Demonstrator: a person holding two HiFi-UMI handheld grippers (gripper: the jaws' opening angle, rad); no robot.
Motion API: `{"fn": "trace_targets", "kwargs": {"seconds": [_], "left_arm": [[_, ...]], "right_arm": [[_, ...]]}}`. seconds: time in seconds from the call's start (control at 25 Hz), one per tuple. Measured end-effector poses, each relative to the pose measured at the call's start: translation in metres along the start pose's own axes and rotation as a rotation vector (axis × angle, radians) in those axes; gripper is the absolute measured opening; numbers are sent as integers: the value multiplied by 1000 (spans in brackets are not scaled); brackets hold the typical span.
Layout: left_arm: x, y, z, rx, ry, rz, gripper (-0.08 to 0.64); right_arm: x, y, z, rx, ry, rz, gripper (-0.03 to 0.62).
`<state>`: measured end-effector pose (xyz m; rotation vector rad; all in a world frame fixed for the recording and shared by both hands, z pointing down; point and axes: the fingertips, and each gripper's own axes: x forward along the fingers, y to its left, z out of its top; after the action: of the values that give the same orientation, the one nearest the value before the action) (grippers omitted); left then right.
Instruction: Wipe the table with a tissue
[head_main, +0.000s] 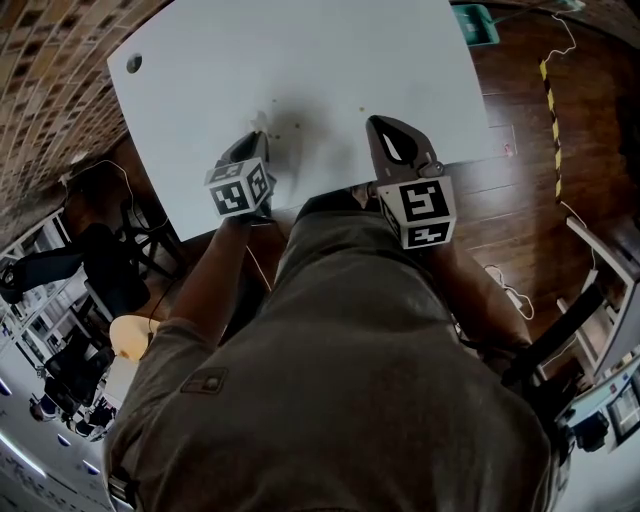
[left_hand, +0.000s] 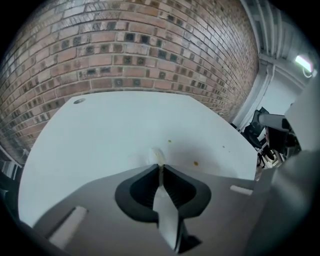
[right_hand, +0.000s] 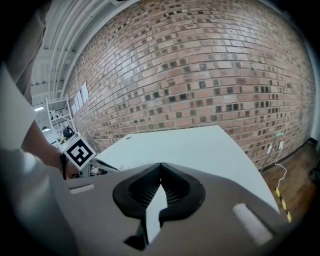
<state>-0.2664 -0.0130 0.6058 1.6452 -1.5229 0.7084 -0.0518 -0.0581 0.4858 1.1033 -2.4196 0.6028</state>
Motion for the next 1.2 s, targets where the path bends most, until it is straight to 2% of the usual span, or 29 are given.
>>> {"fn": "trace_targets", "kwargs": {"seconds": [0.2,0.52,0.72,1.2], "left_arm": [[3,-3,-5,-17,24,-19,31],[1,-21,-6,16,43,-35,31],[6,-31,-11,7,56,-64,31],[10,-35,-9,0,59,-61,31]], "right_arm": [[-5,-3,0,6,-10,-11,14],[-10,-9,2,20,-28,-25,14],[-13,-13,3,24,-30,-33,14],[-19,-22,11,3,-47,-40,14]]}}
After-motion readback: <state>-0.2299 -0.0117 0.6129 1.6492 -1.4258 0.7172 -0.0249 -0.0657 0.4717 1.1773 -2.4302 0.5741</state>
